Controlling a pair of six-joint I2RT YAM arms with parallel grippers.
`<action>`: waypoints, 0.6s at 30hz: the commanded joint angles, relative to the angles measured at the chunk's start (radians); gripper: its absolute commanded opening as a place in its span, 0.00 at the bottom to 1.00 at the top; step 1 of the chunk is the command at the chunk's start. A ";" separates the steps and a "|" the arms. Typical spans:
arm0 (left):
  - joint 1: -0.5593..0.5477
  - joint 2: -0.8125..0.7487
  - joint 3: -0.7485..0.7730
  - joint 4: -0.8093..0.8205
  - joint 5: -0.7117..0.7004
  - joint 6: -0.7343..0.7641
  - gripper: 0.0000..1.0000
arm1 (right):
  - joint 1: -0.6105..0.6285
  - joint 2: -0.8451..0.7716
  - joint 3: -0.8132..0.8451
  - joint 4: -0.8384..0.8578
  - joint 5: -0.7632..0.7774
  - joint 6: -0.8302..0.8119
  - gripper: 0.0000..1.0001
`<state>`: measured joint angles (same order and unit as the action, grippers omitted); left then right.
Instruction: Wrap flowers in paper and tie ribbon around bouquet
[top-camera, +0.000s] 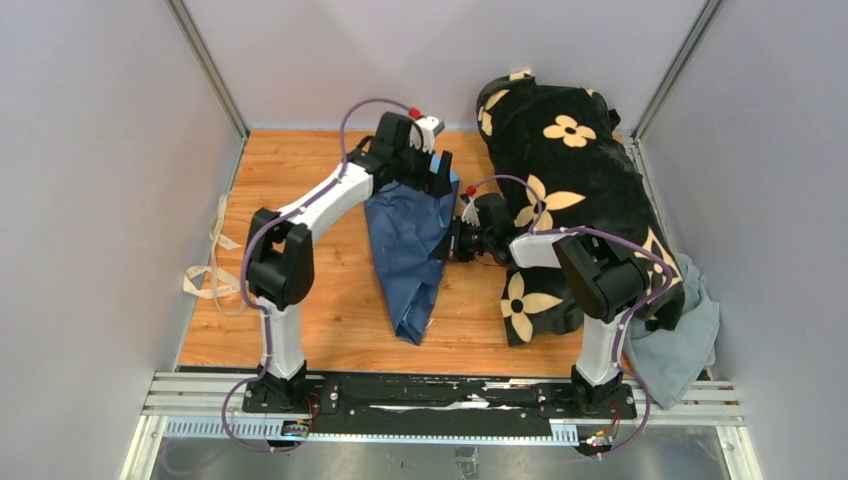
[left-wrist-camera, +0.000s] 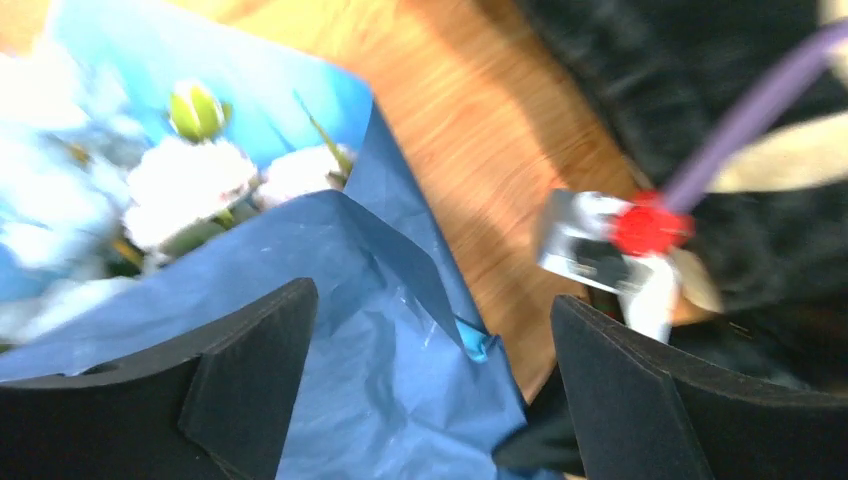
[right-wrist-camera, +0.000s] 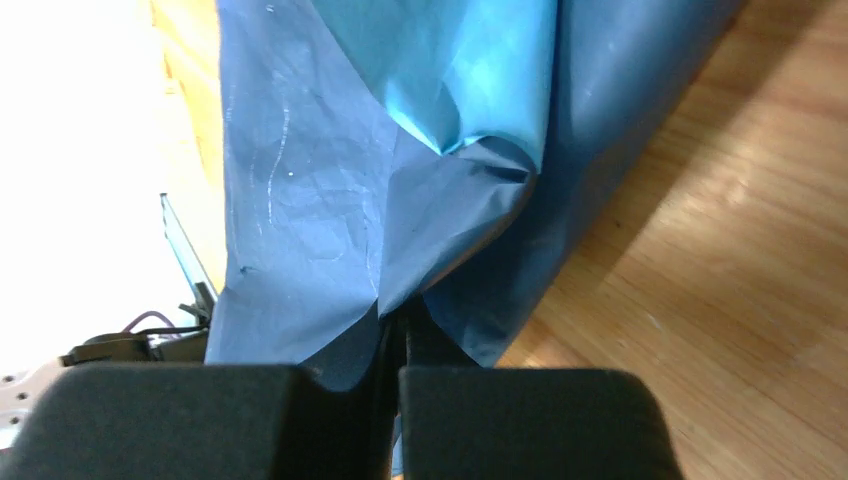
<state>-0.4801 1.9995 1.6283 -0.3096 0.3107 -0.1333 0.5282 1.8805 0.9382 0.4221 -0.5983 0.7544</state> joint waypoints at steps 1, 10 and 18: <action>-0.005 -0.194 0.099 -0.275 0.090 0.249 0.93 | -0.010 -0.004 -0.038 -0.081 0.065 -0.080 0.00; -0.189 -0.384 -0.364 -0.338 0.026 0.617 0.37 | -0.010 0.025 -0.018 -0.084 0.028 -0.105 0.00; -0.309 -0.331 -0.569 -0.137 -0.114 0.759 0.45 | -0.011 0.032 -0.027 -0.048 0.025 -0.089 0.00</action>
<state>-0.7364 1.6768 1.1080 -0.5205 0.2722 0.5014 0.5274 1.8847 0.9154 0.3824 -0.5758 0.6788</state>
